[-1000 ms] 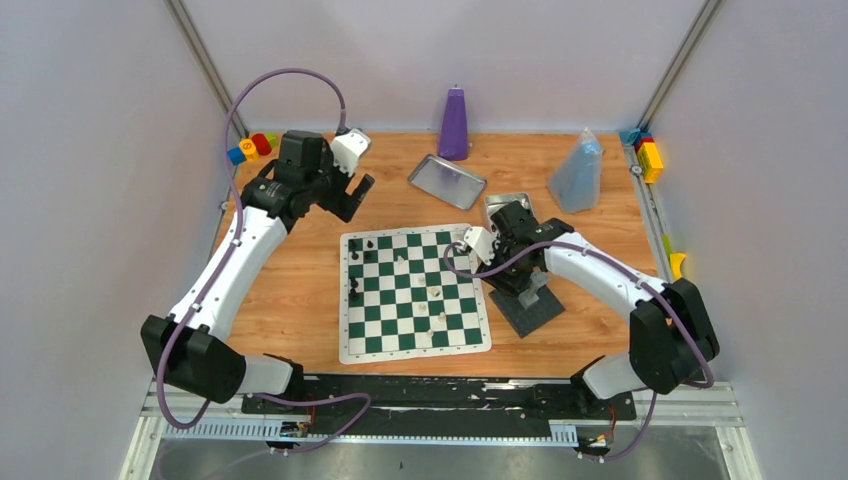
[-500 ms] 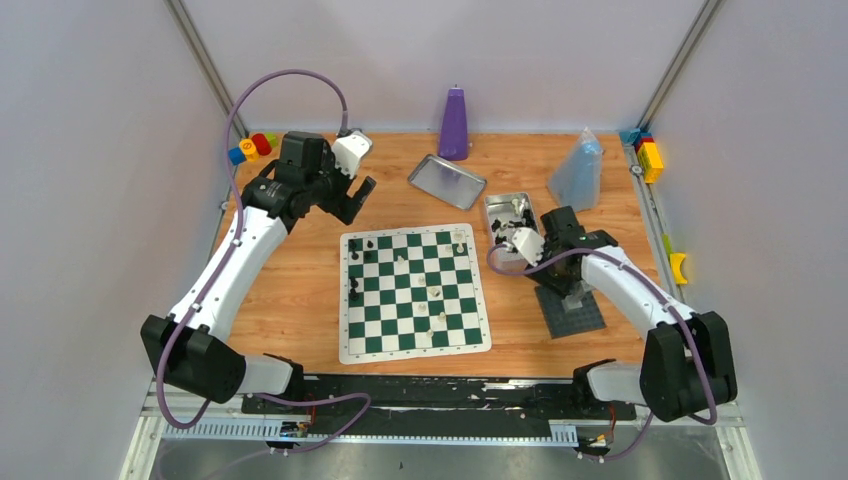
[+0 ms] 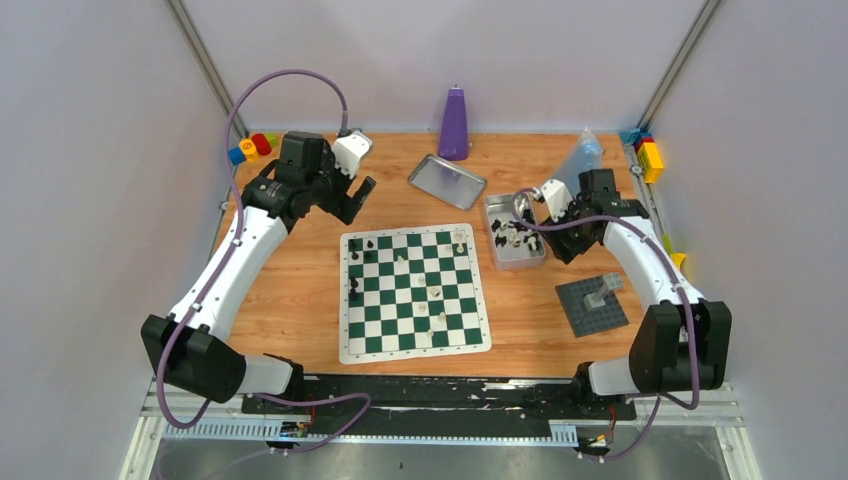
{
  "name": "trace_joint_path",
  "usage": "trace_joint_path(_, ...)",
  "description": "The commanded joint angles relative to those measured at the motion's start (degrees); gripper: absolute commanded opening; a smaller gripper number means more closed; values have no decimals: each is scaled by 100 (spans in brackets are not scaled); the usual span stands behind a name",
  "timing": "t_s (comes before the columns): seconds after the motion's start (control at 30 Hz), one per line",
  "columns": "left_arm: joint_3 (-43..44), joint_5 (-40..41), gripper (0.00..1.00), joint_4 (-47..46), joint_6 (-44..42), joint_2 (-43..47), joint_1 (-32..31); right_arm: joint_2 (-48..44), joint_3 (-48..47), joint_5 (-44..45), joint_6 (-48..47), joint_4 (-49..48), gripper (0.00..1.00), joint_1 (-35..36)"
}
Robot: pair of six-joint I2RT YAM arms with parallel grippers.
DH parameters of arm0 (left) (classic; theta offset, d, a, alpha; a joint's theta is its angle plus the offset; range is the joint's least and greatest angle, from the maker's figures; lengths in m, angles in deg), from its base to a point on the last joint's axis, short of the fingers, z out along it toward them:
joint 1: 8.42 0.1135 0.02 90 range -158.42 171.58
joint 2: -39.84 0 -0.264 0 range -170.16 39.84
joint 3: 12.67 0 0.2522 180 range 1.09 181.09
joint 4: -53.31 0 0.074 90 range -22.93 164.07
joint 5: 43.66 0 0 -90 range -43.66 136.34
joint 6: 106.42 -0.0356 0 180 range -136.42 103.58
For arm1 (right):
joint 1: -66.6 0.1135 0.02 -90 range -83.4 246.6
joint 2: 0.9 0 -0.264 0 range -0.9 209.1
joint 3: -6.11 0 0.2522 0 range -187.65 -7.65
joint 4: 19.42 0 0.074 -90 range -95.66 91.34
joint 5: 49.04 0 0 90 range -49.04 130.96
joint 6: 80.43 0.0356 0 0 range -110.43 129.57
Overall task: Set up the chess pieces on the board
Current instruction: Move the distractor to the center of the board, then adjust the storage box at the center of the board.
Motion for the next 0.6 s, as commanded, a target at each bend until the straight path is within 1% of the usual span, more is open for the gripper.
trace_joint_path(0.0, 107, -23, 100, -173, -59, -65, 7, 199, -803, -1742, 1085, -160, 58, 0)
trace_joint_path(0.1, -76, -186, 100, -317, -103, -157, 7, 404, -1007, -2324, 1764, -547, 59, 18)
trace_joint_path(0.27, -470, -646, 100, -585, -208, -202, 3, 812, -1170, -2576, 2352, -1216, 59, 72)
trace_joint_path(0.43, -714, -1102, 100, -705, -200, -263, -6, 1261, -1258, -2539, 2320, -1243, 56, 270)
trace_joint_path(0.57, -733, -1179, 100, -802, -110, -340, -11, 1535, -1194, -2320, 2278, -1360, 50, 442)
